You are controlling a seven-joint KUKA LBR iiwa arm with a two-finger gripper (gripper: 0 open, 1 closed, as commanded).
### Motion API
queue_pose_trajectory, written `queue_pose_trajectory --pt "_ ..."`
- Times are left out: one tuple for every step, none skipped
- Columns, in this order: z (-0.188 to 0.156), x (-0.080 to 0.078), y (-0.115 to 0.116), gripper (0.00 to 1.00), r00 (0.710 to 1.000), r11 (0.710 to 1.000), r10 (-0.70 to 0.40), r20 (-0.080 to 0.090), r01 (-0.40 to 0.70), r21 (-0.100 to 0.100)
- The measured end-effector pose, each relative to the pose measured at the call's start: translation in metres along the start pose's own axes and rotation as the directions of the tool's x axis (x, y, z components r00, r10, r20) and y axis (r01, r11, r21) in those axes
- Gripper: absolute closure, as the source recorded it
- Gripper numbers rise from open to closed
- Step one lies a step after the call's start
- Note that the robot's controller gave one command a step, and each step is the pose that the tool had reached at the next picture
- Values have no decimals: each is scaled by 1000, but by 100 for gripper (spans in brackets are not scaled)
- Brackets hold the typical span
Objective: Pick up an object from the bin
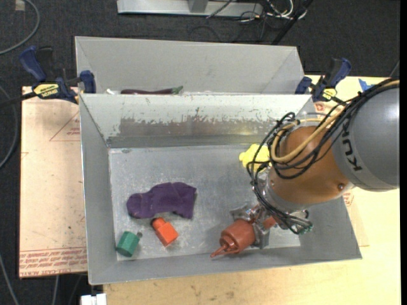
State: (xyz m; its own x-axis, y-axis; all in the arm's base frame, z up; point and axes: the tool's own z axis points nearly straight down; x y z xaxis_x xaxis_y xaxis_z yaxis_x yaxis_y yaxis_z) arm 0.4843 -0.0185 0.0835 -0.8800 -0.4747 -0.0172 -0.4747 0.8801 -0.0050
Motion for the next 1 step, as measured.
queue_pose_trajectory --pt "-8 -1 0 100 1000 1000 1 2 -1 0"
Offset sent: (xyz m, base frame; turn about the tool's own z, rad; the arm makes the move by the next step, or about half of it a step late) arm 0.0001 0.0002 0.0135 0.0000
